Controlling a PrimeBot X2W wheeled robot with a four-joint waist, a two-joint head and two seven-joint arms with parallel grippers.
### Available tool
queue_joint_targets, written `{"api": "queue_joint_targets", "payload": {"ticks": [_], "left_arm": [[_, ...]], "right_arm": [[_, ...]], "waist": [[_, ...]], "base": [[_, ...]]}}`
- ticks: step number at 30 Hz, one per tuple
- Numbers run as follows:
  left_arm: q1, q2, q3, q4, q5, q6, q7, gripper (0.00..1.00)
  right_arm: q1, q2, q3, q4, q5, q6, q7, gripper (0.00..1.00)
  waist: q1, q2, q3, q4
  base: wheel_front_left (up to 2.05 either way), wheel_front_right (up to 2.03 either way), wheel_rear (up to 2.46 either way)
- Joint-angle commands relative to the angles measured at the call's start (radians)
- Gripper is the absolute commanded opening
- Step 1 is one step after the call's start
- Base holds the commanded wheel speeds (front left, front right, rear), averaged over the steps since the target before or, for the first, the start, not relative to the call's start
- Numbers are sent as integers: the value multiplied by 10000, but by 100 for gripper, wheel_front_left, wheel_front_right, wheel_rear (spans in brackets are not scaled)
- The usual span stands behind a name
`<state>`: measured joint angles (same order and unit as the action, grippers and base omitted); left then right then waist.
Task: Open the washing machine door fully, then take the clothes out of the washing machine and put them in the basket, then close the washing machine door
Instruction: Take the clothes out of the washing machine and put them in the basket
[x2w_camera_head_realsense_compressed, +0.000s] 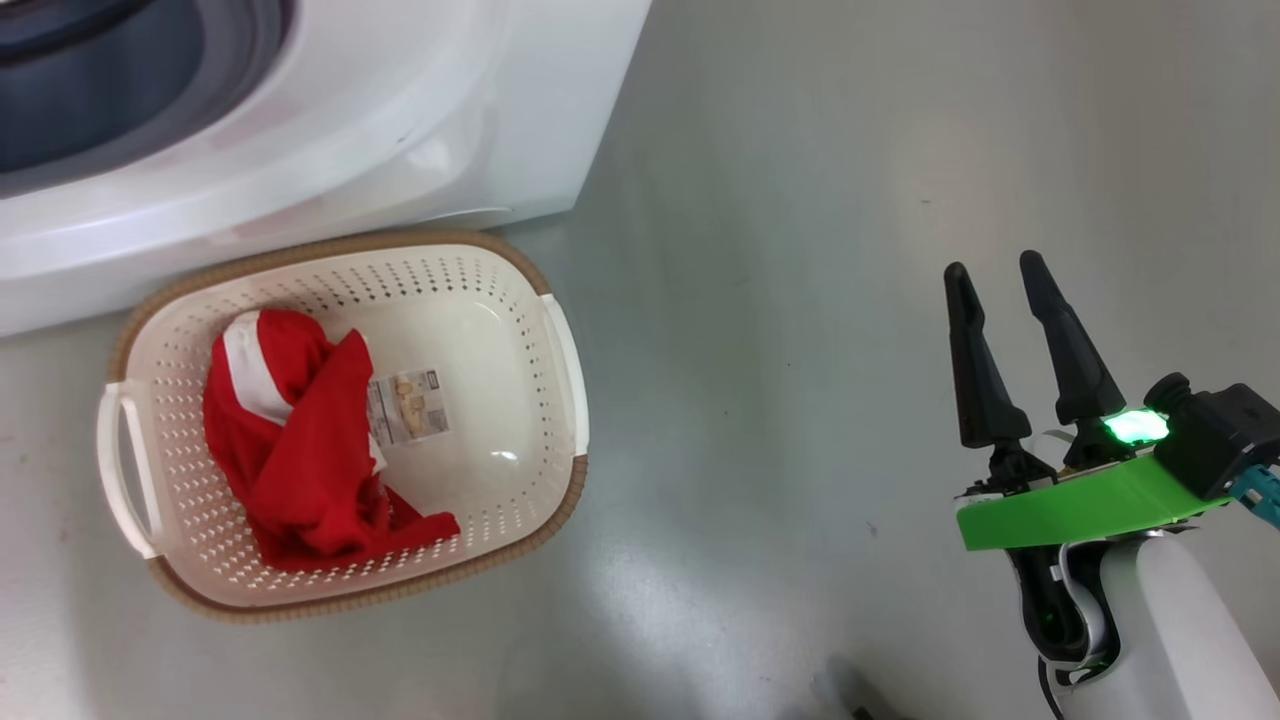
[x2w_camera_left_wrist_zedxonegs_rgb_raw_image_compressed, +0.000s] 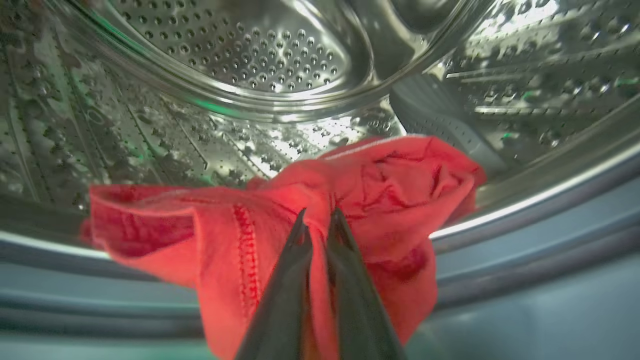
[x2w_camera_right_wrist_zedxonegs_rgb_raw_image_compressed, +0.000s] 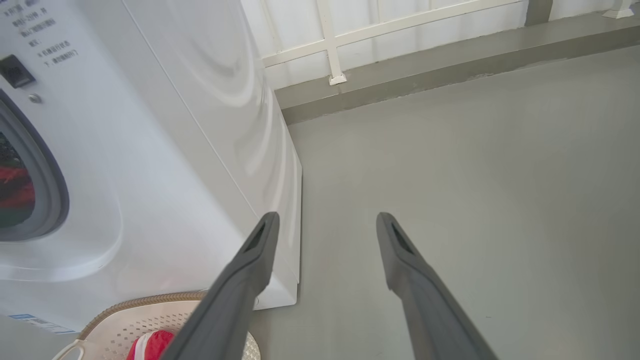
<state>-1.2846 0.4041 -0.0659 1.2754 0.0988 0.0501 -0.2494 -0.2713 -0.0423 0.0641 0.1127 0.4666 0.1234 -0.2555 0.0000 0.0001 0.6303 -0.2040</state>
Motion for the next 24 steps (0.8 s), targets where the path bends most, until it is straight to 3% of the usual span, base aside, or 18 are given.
{"api": "queue_joint_targets", "payload": {"ticks": [1,8,17,24], "left_arm": [[208,358,180,-687,-215,-113,-117,0],[1132,-243,728,-2161,-1207,-470,-121,0],[2596,-1387,2235,-4034,-3086,-1460,-123,0],[3997,-2243,3149,-5672,-3662,-1737,-123,0]], "right_arm": [[89,-79,95,-206,-47,73,-63,100],[164,-79,-18,-158,-186,73,-63,100],[426,-79,-136,-76,-419,73,-63,100],[690,-79,-255,-26,-539,73,-63,100]], "waist": [[0,-1,-119,106],[0,-1,-452,375],[0,-1,-1051,780],[0,-1,-1475,1031]], "base": [[0,0,0],[0,0,0],[0,0,0],[0,0,0]]}}
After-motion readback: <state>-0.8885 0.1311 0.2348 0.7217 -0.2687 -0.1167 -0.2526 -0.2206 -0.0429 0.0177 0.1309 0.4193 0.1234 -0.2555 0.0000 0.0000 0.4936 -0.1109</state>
